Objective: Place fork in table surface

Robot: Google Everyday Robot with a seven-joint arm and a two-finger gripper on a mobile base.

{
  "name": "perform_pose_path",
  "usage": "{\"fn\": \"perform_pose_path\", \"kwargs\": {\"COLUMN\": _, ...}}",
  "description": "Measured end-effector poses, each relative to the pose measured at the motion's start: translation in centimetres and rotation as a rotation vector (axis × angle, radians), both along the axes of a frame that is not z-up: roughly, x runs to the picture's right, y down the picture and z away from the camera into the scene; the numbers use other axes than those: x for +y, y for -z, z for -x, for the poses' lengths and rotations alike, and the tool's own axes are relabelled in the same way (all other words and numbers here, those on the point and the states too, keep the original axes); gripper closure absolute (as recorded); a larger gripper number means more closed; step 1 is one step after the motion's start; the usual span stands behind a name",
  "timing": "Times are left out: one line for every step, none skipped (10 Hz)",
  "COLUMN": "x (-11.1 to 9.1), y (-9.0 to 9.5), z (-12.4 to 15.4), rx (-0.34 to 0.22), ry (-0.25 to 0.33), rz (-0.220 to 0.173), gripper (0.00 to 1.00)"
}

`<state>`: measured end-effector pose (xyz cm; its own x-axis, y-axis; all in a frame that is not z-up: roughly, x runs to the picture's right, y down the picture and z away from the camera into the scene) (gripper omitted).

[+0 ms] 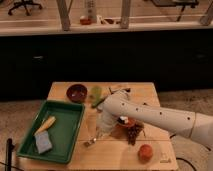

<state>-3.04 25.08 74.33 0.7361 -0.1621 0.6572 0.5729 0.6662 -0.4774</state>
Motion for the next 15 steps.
{"fn": "perform_pose_path", "kwargs": {"x": 0.2, "y": -0.1, "z": -0.1, "rx": 0.000, "ry": -0.002, "rz": 0.000, "gripper": 1.00}}
{"fn": "perform_pose_path", "kwargs": {"x": 0.4, "y": -0.4, "z": -0.3, "rx": -0.004, "ry": -0.004, "rz": -0.002, "gripper": 1.00}}
{"fn": "perform_pose_path", "kwargs": {"x": 0.7, "y": -0.5, "z": -0.5, "rx": -0.012, "ry": -0.006, "rz": -0.002, "gripper": 0.97}}
{"fn": "perform_pose_path", "kwargs": {"x": 0.8, "y": -0.7, "z": -0.6, "rx": -0.016, "ry": -0.007, "rz": 0.000, "gripper": 0.91}}
{"fn": "perform_pose_path", "kwargs": {"x": 1.1, "y": -0.8, "z": -0.8, "rx": -0.021, "ry": -0.009, "rz": 0.003, "gripper": 0.80}}
{"fn": "perform_pose_path", "kwargs": {"x": 1.2, "y": -0.9, "z": -0.9, "rx": -0.023, "ry": -0.010, "rz": 0.005, "gripper": 0.71}}
{"fn": "perform_pose_path", "kwargs": {"x": 1.3, "y": -1.1, "z": -1.1, "rx": -0.023, "ry": -0.010, "rz": 0.007, "gripper": 0.61}}
{"fn": "perform_pose_path", "kwargs": {"x": 1.5, "y": -1.2, "z": -1.2, "rx": -0.023, "ry": -0.010, "rz": 0.009, "gripper": 0.49}}
{"fn": "perform_pose_path", "kwargs": {"x": 1.6, "y": -1.3, "z": -1.3, "rx": -0.023, "ry": -0.010, "rz": 0.011, "gripper": 0.39}}
{"fn": "perform_pose_path", "kwargs": {"x": 1.7, "y": -1.3, "z": -1.3, "rx": -0.022, "ry": -0.010, "rz": 0.012, "gripper": 0.29}}
{"fn": "perform_pose_path", "kwargs": {"x": 1.7, "y": -1.3, "z": -1.4, "rx": -0.022, "ry": -0.011, "rz": 0.013, "gripper": 0.23}}
{"fn": "perform_pose_path", "kwargs": {"x": 1.8, "y": -1.4, "z": -1.5, "rx": -0.021, "ry": -0.011, "rz": 0.015, "gripper": 0.20}}
{"fn": "perform_pose_path", "kwargs": {"x": 1.9, "y": -1.4, "z": -1.6, "rx": -0.020, "ry": -0.012, "rz": 0.015, "gripper": 0.20}}
{"fn": "perform_pose_path", "kwargs": {"x": 1.9, "y": -1.4, "z": -1.7, "rx": -0.019, "ry": -0.014, "rz": 0.015, "gripper": 0.20}}
{"fn": "perform_pose_path", "kwargs": {"x": 1.9, "y": -1.4, "z": -1.8, "rx": -0.018, "ry": -0.014, "rz": 0.016, "gripper": 0.20}}
